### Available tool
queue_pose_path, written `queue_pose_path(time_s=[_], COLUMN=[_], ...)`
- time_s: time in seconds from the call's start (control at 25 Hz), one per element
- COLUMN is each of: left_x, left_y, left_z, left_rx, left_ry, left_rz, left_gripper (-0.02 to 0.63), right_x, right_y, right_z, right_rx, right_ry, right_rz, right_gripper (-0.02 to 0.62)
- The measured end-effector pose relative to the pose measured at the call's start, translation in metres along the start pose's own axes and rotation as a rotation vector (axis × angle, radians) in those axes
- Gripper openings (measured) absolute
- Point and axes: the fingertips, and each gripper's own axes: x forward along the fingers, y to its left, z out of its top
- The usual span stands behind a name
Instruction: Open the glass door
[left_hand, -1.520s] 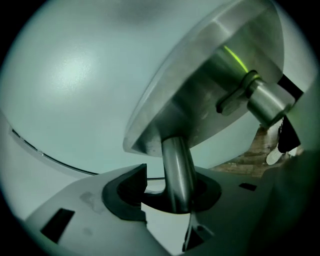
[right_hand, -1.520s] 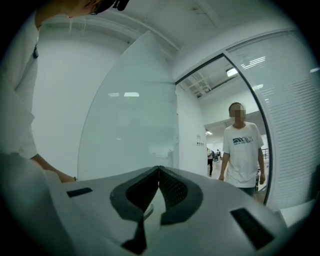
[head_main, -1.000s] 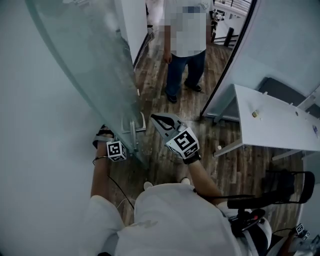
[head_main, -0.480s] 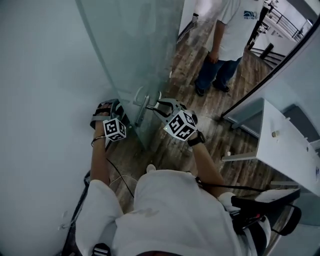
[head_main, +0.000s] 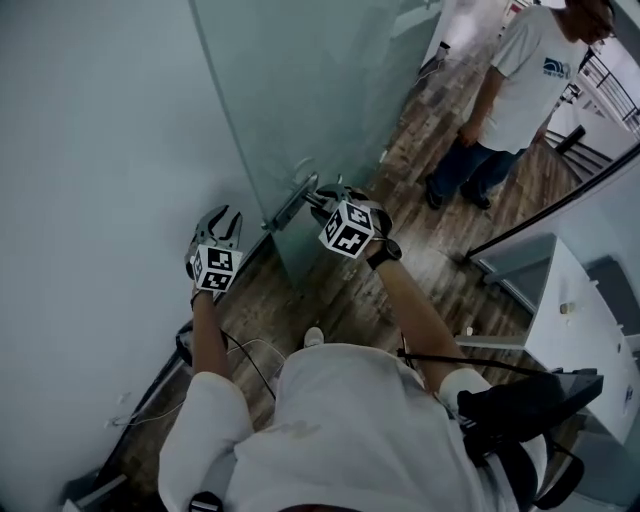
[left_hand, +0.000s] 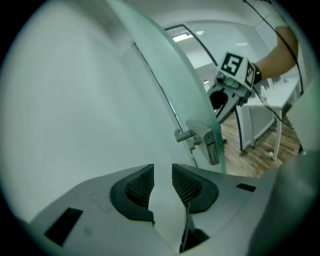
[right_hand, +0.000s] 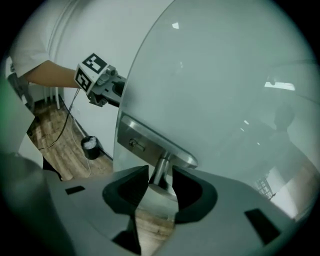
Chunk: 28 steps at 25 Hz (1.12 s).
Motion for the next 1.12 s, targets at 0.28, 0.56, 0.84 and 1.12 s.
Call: queue_pose_path(time_s=[0.28,0.56,0.84,1.12], left_x=[-0.031,-0.055,-0.075,-0.102], left_y=[0.013,0.03,0.032,0.038], left_z=[-0.011,-0.008,-0.012,-0.026], left_rx=[-0.157,-0.373,-0.455,-0.518], left_ry=[-0.038,-0.154,-0.169,-0.182], left_rz=[0.052,0.102,0.128,0.18], left_gripper=[0.1,0.032,0.032,0.032], right_x=[0.049,0.088,0.119,0.152], right_y=[-0.011,-0.028,-0.049,-0.065], right_z=[0.028,0.063,0.089,0.111], right_rx=[-0.06,-0.029,-0.015,-0.022], right_ry=[0.06,0.035,0.027,0.043], right_rz=[-0.016,-0.07,-0.096,-0.137], right_gripper=[0.13,0.13,0.13,0.13])
